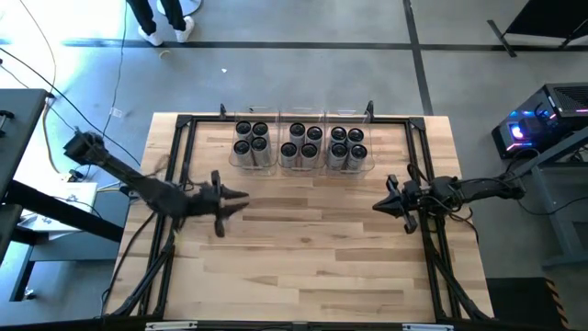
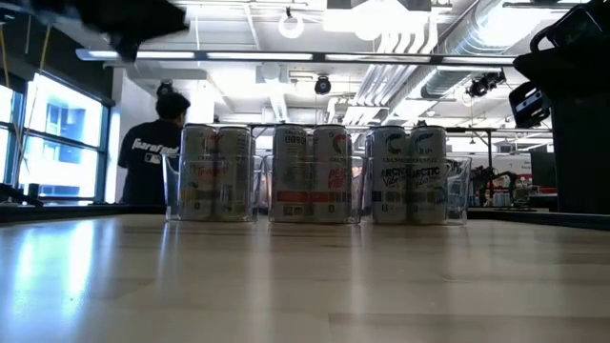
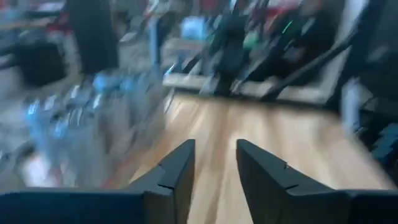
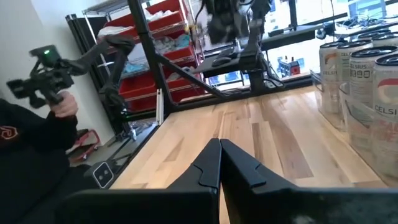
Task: Sort soda cans
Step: Return to Home Position
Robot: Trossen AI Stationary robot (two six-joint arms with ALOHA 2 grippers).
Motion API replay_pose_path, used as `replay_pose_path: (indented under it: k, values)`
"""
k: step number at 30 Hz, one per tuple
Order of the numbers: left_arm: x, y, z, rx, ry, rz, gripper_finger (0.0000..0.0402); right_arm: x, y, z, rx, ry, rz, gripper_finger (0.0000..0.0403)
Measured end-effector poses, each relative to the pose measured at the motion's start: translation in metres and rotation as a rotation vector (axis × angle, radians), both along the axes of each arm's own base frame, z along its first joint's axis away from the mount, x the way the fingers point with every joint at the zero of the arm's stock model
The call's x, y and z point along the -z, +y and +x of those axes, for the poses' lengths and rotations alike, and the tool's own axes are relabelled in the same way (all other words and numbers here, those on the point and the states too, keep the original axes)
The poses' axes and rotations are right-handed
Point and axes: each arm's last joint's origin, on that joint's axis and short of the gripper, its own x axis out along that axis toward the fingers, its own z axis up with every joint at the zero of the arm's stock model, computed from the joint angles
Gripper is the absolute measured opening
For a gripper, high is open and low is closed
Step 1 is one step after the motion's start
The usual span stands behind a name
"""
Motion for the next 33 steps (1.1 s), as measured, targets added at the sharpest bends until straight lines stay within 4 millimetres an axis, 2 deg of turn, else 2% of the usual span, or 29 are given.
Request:
replay_pose_path:
  k: [3,7,13,17,20,25,27,33]
  values:
    - [-0.021,0.018,-0.008,0.042,-0.109,-0.002,0.0075,0.000,0.000,0.000,0.000,0.003,0.011,0.0000]
    - [-0.036,0.045,-0.033,0.053,-0.159,0.041,0.0011,0.000,0.000,0.000,0.004,0.003,0.010,0.0000]
    - [-0.038,0.069,-0.083,0.035,-0.196,0.024,0.0009,0.000,0.000,0.000,0.004,0.004,0.010,0.0000]
    - [-0.033,0.073,-0.103,0.066,-0.280,0.014,0.0002,0.000,0.000,0.000,0.004,0.005,0.009,0.0000]
    - [-0.014,0.072,-0.097,0.084,-0.271,0.029,0.0001,0.000,0.000,0.000,0.004,0.005,0.009,0.0000]
    - [0.031,0.069,-0.078,0.152,-0.193,0.039,0.0001,0.000,0.000,0.000,0.004,0.004,0.010,0.0000]
    - [0.044,0.067,-0.073,0.193,-0.230,0.046,0.0001,0.000,0.000,0.000,0.004,0.005,0.009,0.0000]
    - [0.049,0.066,-0.071,0.260,-0.262,0.090,0.0000,0.000,0.000,0.000,0.004,0.005,0.009,0.0000]
